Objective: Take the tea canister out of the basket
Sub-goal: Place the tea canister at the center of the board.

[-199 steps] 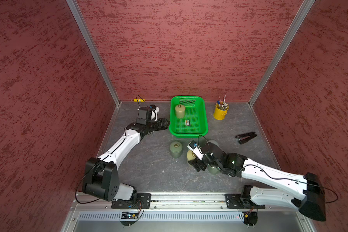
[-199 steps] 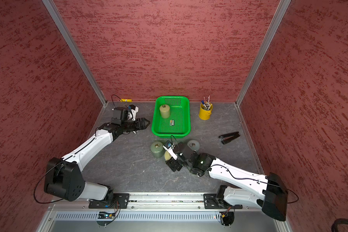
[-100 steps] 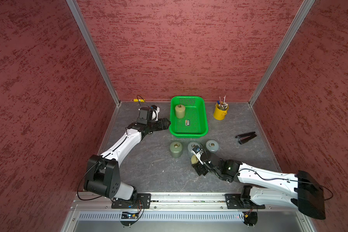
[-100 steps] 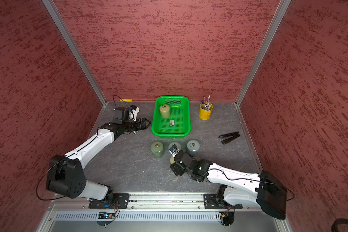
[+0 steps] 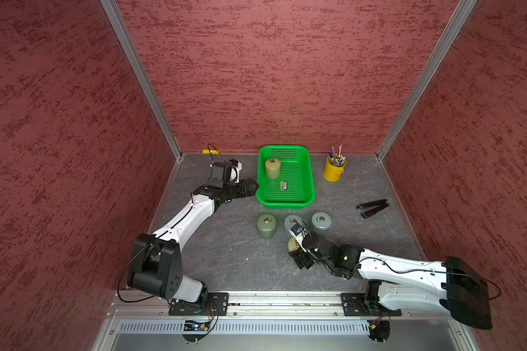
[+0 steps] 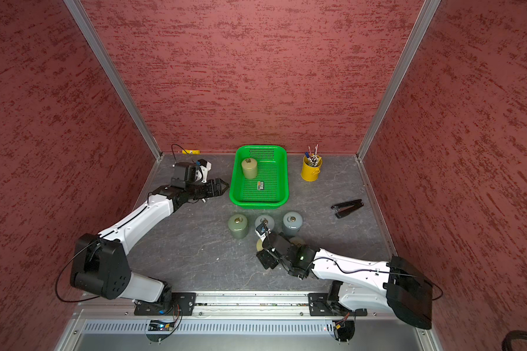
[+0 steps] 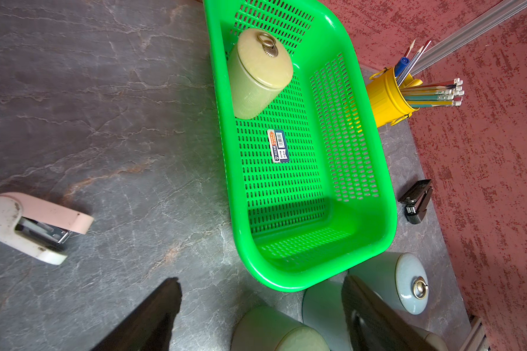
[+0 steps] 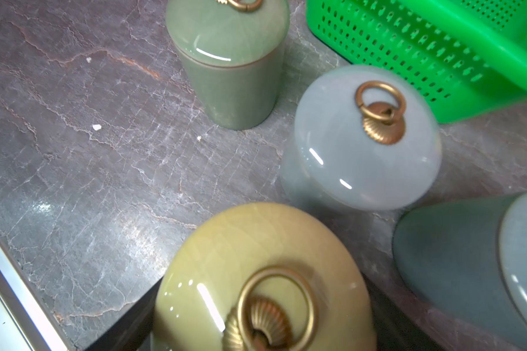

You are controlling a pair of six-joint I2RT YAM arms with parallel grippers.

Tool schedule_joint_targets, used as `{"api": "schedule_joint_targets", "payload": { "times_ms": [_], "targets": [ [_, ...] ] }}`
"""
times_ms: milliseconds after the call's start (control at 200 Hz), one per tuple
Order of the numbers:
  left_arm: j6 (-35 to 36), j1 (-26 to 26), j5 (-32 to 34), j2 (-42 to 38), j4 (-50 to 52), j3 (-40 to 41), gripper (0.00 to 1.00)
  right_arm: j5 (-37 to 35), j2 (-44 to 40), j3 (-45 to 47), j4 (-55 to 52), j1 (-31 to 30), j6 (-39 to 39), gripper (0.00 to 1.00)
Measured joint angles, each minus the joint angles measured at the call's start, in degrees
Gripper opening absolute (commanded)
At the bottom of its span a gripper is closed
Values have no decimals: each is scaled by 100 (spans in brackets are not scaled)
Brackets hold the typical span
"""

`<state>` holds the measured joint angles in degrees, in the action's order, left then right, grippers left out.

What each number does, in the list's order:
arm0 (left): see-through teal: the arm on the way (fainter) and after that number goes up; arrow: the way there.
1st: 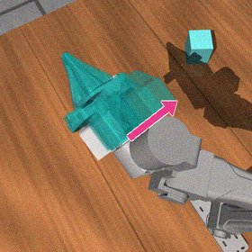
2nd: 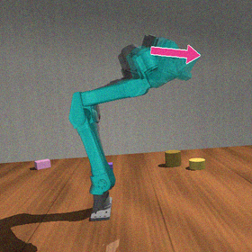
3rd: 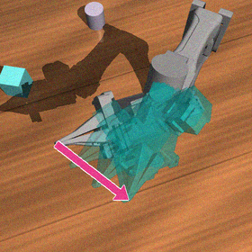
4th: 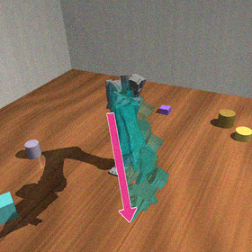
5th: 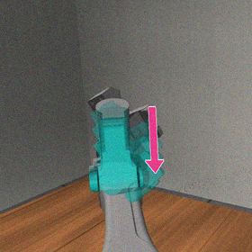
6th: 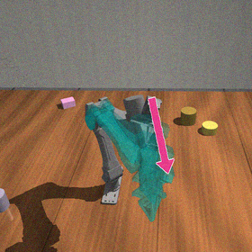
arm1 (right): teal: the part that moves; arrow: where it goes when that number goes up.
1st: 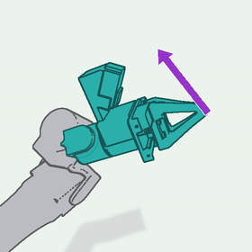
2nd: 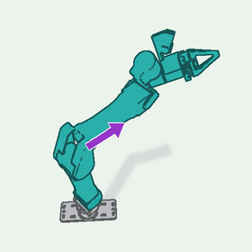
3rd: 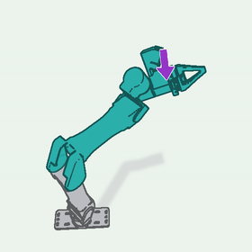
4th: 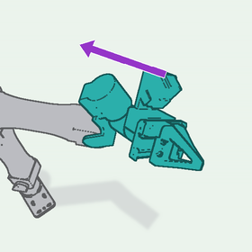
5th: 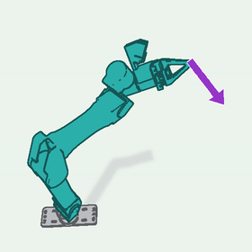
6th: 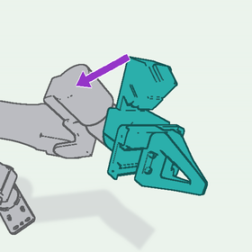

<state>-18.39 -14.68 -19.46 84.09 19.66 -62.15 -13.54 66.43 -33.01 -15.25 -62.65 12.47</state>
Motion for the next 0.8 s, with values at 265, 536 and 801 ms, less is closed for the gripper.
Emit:
{"api": "schedule_joint_targets", "payload": {
  "times_ms": [265,536,801],
  "targets": [
    [2,0,2,0,0,0,88,-15,199,0,52,-79,68,14],
    [2,0,0,0,0,0,88,-26,227,2,107,-101,85,53],
    [2,-2,0,0,0,0,89,-66,280,9,195,-129,114,85]
  ]
}}
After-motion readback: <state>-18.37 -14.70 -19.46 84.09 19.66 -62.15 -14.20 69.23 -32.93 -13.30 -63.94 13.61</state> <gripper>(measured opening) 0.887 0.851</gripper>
